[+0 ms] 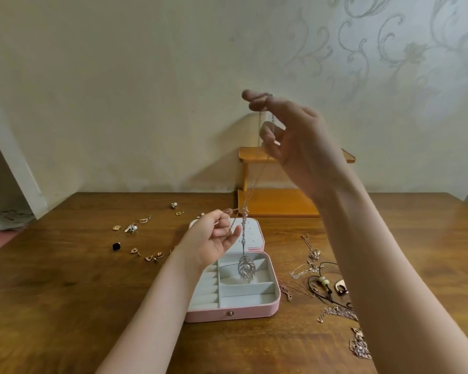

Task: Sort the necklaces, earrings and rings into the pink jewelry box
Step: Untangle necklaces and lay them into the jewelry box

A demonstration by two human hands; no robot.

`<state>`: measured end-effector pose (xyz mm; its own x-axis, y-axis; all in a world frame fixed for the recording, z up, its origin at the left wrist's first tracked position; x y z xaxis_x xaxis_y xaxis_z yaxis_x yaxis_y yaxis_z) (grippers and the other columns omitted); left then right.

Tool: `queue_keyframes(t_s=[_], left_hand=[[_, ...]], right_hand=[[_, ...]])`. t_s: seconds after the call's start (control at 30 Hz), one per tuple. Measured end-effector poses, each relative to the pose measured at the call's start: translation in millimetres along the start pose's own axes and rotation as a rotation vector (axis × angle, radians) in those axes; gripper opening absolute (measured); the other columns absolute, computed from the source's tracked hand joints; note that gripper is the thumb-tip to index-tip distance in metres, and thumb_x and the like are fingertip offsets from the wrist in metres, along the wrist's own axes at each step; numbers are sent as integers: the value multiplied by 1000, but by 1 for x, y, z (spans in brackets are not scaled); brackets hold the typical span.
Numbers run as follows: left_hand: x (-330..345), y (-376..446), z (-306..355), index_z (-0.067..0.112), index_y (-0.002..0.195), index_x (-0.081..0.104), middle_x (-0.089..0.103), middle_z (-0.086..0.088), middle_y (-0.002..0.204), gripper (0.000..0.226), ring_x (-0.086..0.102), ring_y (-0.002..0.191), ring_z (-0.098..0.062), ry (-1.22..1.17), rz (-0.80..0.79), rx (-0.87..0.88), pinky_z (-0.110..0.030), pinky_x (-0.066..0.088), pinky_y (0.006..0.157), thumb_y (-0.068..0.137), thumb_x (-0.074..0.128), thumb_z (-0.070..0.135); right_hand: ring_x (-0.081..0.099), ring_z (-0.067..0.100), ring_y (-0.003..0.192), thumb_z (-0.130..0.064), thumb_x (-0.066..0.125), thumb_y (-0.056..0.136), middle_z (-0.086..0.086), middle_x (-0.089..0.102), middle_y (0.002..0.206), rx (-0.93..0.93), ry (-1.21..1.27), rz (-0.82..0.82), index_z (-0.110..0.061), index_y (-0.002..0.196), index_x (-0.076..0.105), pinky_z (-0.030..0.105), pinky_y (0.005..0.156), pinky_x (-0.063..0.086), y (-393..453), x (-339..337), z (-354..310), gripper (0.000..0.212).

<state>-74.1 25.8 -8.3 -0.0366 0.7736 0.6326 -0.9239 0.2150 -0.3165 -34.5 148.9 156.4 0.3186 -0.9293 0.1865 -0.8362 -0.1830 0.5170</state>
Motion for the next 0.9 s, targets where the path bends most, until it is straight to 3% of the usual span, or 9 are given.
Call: queue_keyframes(t_s=[0.07, 0.1, 0.17, 0.2, 0.33, 0.47, 0.6, 0.83, 0.9], left_hand=[[4, -3, 1, 7, 80, 51, 35, 4, 46, 22, 27, 30, -3, 12, 5, -11, -16, 46, 40, 97, 39, 14], [8, -6, 2, 6, 79, 53, 37, 3, 49, 27, 27, 30, -3, 37, 1, -17, -13, 40, 36, 98, 40, 19], [13, -13, 3, 5, 82, 57, 42, 1, 50, 37, 29, 32, -3, 126, -21, -34, -13, 30, 33, 99, 36, 31], [14, -16, 3, 4, 84, 58, 43, 1, 49, 42, 30, 33, -4, 178, -31, -40, -13, 28, 33, 99, 34, 35], [12, -23, 1, 4, 90, 63, 43, 1, 53, 54, 31, 40, -5, 391, -9, -43, -15, 25, 34, 99, 28, 45], [16, -31, 3, 5, 88, 70, 43, -1, 61, 62, 30, 46, -5, 555, -9, -17, -15, 25, 35, 98, 25, 47], [15, -42, 5, 7, 77, 73, 54, -5, 74, 60, 36, 53, -8, 570, -66, -22, -16, 30, 39, 97, 31, 45], [13, -53, 11, 14, 74, 65, 65, -5, 107, 37, 52, 101, -17, 647, -189, 94, -33, 35, 83, 89, 32, 23], [13, -55, 8, 13, 81, 65, 69, -5, 103, 33, 58, 105, -18, 639, -247, 76, -33, 37, 88, 90, 34, 22]], right_hand=[[55, 11, 71, -18, 51, 92, -8, 65, 90, -21, -69, -15, -11, 101, 69, 21, 65, 44, 7, 5, -6, 21], [60, 13, 86, -19, 52, 92, -8, 66, 96, -45, -140, -21, -15, 92, 71, 25, 77, 48, 9, 7, -10, 20], [55, 6, 111, -22, 54, 91, -6, 62, 120, -99, -302, 1, -20, 66, 69, 28, 100, 38, 11, 9, -17, 30], [50, 2, 116, -23, 54, 91, -4, 58, 128, -114, -369, 30, -19, 61, 67, 25, 102, 32, 10, 10, -20, 34], [31, 13, 136, -25, 60, 89, 4, 59, 128, -266, -725, 158, -9, 58, 65, 31, 109, 21, 8, 6, -30, 35], [28, 21, 139, -24, 60, 85, 5, 63, 122, -475, -1113, 204, -18, 55, 55, 33, 113, 1, 8, 8, -31, 32], [33, 18, 136, -16, 58, 88, 7, 64, 119, -400, -1109, 234, -9, 59, 61, 34, 114, 10, 8, -2, -28, 31], [38, 15, 130, -17, 53, 91, 6, 67, 115, -271, -1162, 309, -4, 65, 67, 29, 112, 11, 7, -15, -18, 32], [39, 15, 129, -17, 53, 91, 6, 67, 113, -276, -1154, 308, -3, 66, 67, 32, 113, 14, 8, -13, -21, 32]])
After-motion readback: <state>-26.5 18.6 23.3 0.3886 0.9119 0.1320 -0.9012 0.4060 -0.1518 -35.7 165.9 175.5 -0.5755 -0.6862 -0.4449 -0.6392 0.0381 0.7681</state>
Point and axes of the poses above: each hand's wrist, its own y-axis towards the middle knuckle, its own x-axis out of the palm, z = x × y, the point moved 5 cm from there along y, towards the middle knuckle
